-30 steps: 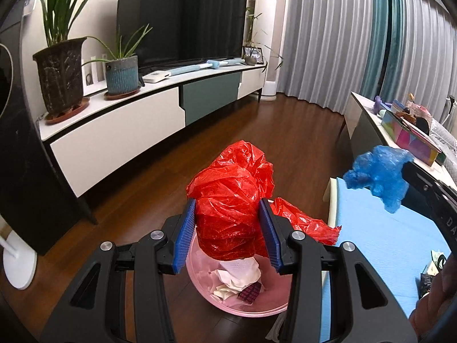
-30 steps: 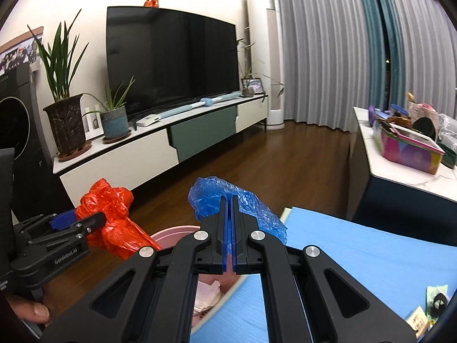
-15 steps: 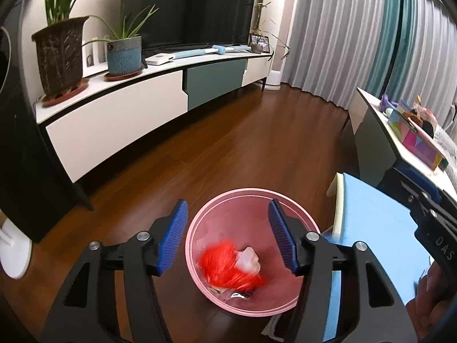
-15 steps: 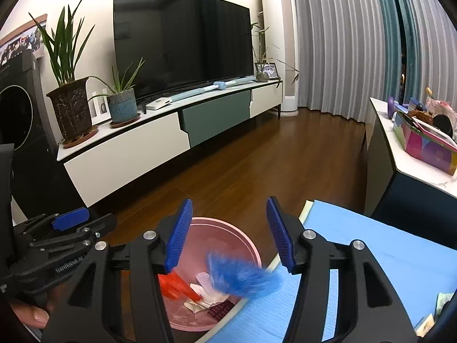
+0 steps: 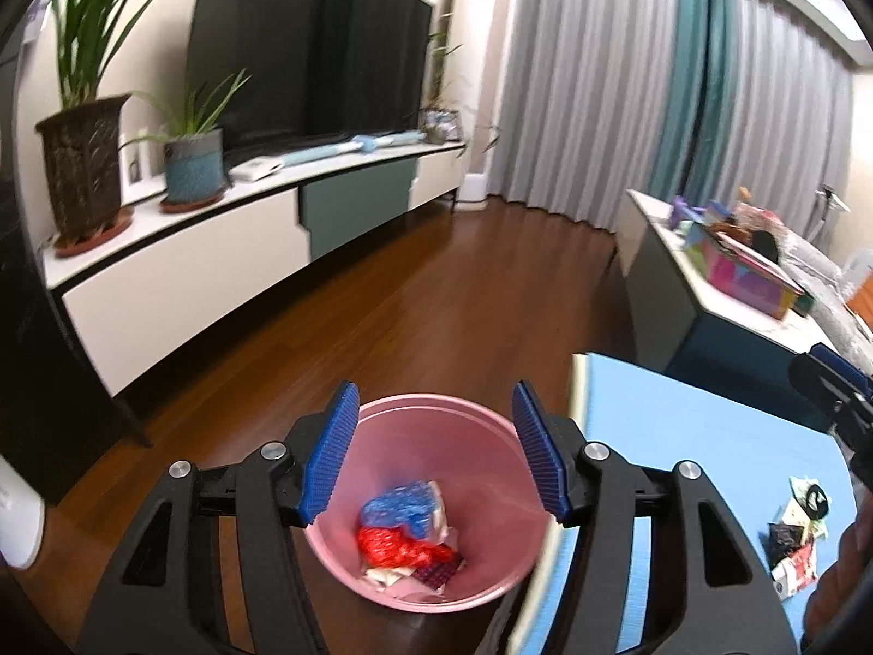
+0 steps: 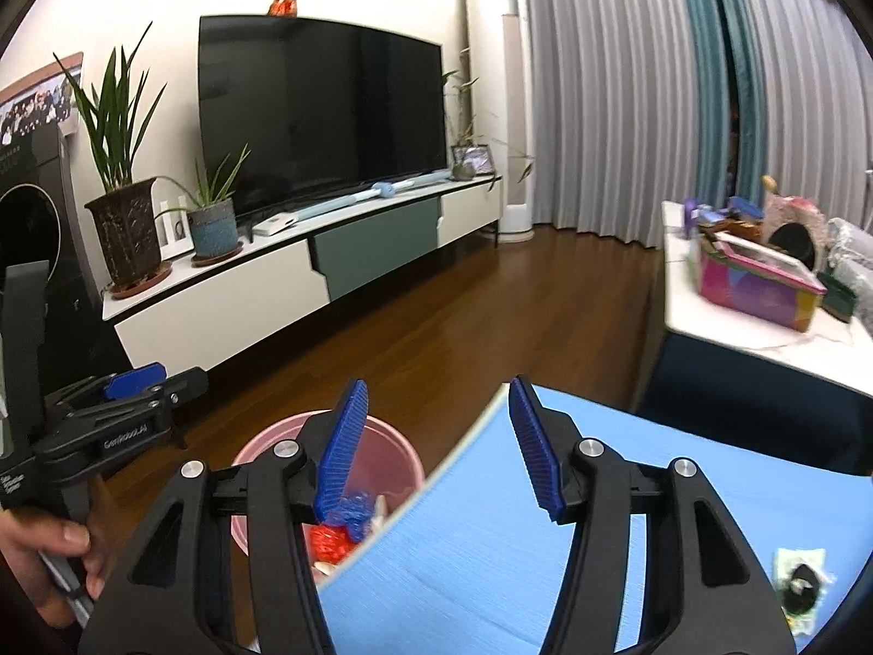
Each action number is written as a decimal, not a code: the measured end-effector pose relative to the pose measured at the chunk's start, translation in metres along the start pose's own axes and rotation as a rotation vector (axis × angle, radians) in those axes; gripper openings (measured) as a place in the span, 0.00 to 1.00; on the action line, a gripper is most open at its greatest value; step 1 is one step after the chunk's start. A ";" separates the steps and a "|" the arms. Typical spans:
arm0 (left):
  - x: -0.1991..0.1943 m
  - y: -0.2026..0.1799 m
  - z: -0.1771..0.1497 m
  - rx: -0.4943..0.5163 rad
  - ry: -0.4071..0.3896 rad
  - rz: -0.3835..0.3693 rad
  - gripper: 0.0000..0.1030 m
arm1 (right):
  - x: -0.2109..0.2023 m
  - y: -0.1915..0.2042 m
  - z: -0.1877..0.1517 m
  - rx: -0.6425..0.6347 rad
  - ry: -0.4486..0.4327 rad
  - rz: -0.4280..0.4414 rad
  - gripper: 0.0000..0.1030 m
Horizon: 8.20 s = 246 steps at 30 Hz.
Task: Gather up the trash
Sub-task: 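Move both open tools back over the table toward the remaining trash, then grasp the torn red-and-white box with the left tool while the right tool grasps the black strap, then carry the red-and-white box and black strap over the pink bin with both tools, then open both tools to drop the box and strap into the bin, then move both open tools back over the table toward the black bag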
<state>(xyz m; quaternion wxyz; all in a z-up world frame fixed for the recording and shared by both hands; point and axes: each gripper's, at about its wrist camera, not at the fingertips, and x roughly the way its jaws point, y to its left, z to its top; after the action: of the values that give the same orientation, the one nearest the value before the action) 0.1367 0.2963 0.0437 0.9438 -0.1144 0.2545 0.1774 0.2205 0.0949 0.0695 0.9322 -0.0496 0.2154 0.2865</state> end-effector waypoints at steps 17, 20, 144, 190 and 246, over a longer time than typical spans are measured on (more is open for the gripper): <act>-0.048 -0.156 -0.048 0.138 0.005 -0.336 0.47 | -0.171 -0.156 -0.042 0.098 -0.080 -0.266 0.41; -0.050 -0.188 -0.070 0.169 0.033 -0.393 0.47 | -0.196 -0.190 -0.054 0.134 -0.085 -0.323 0.38; -0.018 -0.075 -0.014 -0.029 0.045 -0.013 0.10 | -0.056 -0.073 -0.047 0.124 -0.006 -0.160 0.02; 0.053 0.051 0.002 -0.225 0.189 0.165 0.34 | 0.131 0.081 -0.047 -0.009 0.181 0.087 0.15; 0.016 -0.309 -0.182 0.204 0.281 -0.401 0.34 | -0.180 -0.335 -0.153 0.281 0.023 -0.531 0.42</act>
<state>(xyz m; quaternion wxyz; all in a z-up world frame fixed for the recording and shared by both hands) 0.1909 -0.0363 -0.0794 0.9222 -0.0903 0.3716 -0.0574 0.2159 -0.3090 -0.0014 0.9698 0.0221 0.2430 -0.0006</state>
